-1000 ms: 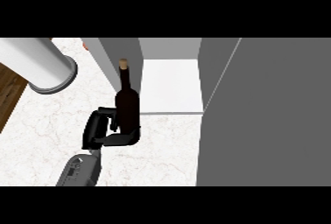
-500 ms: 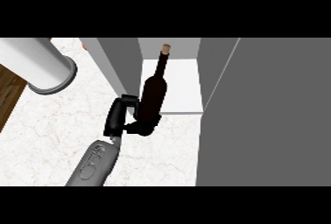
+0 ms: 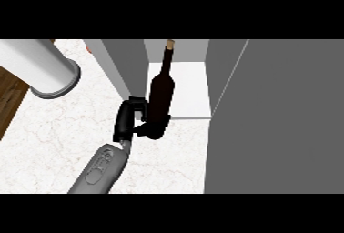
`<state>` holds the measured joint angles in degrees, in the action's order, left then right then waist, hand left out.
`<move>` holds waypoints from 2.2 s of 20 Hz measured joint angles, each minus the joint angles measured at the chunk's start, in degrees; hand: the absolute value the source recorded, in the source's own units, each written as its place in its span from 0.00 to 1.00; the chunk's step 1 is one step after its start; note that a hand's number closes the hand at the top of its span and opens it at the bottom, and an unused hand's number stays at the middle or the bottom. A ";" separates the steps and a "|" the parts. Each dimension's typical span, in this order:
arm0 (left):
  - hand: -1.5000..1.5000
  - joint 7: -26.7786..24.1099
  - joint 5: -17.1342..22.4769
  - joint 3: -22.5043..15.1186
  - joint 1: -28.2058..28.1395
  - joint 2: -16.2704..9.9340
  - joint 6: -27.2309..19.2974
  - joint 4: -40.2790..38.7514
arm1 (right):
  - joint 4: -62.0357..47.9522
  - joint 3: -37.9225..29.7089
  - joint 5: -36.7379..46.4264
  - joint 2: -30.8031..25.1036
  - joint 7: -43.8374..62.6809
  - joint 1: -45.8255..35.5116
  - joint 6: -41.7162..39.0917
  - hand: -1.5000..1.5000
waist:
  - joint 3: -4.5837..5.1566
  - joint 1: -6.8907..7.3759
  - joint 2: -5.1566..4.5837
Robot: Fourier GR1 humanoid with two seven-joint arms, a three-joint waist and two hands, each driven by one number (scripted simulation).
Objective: Pick up the wine, place it into the cabinet and close the cabinet
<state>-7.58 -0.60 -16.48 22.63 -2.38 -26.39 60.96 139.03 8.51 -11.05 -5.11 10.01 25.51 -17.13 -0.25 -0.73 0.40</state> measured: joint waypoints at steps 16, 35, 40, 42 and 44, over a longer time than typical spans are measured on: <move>1.00 5.85 -4.96 -6.35 2.79 -1.05 -15.08 -4.44 | -0.83 0.13 -1.20 0.41 -1.73 -0.06 -2.22 0.00 | -0.69 -1.28 0.76; 1.00 7.47 -2.75 -3.89 7.19 2.46 -22.09 -10.62 | -1.37 0.34 -2.55 0.03 -1.84 -0.58 -3.86 0.00 | -0.53 -3.50 -0.05; 1.00 6.76 -2.33 -4.67 8.45 2.40 -25.81 -12.76 | -1.56 -0.16 -2.98 -0.13 -2.41 -0.27 -4.48 0.00 | -0.47 -3.78 -0.16; 1.00 6.95 -3.49 -5.43 8.76 2.12 -27.42 -13.80 | -1.68 -0.03 -3.12 -0.17 -2.79 0.10 -4.92 0.00 | -0.53 -4.12 -0.15; 1.00 6.88 -4.80 -6.67 9.27 2.09 -28.18 -15.10 | -1.80 0.25 -3.25 -0.11 -3.10 0.22 -5.27 0.00 | -0.51 -4.32 -0.23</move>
<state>-0.70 -5.41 -23.15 31.90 -0.29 -54.57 45.86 137.23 8.76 -14.30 -5.22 6.91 25.74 -22.40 -0.76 -5.05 0.17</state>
